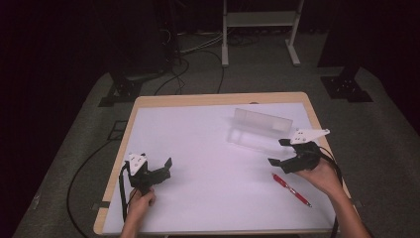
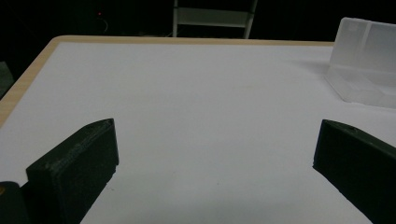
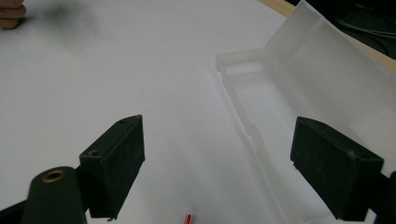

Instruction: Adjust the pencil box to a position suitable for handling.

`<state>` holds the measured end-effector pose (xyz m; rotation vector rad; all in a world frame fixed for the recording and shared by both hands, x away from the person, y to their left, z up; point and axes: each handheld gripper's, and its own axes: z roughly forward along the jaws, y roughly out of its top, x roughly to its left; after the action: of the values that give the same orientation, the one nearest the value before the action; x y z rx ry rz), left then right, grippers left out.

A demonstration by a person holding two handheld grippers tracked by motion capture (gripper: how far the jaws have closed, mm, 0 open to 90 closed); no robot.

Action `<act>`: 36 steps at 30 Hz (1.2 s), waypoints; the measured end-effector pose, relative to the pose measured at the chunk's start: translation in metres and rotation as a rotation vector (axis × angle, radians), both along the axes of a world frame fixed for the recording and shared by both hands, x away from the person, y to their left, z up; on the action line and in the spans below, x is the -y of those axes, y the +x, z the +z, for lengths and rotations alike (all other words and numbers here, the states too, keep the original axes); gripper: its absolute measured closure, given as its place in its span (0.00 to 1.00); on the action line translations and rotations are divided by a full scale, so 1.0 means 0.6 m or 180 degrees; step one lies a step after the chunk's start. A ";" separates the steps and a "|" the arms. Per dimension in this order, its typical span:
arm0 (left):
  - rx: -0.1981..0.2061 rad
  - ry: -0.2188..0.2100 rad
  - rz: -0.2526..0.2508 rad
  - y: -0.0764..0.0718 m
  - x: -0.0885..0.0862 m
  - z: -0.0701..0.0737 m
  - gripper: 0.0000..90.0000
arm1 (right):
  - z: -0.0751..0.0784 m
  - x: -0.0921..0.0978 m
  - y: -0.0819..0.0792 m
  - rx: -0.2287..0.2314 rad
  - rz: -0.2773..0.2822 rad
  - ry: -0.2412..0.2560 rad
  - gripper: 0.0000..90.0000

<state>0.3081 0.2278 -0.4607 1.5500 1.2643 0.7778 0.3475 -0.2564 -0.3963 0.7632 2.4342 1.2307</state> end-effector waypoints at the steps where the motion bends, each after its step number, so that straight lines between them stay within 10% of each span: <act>1: 0.0001 -0.0003 -0.0003 0.000 0.000 0.000 0.00 | 0.001 -0.004 0.009 -0.0022 0.0002 -0.0015 0.20; 36: 0.0005 -0.0016 -0.0021 0.000 -0.001 0.000 0.00 | -0.036 -0.044 0.107 -0.0288 0.0057 -0.0189 0.26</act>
<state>0.3082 0.2282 -0.4609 1.5484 1.2585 0.7711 0.4117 -0.2298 -0.4177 0.7981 2.5431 1.1481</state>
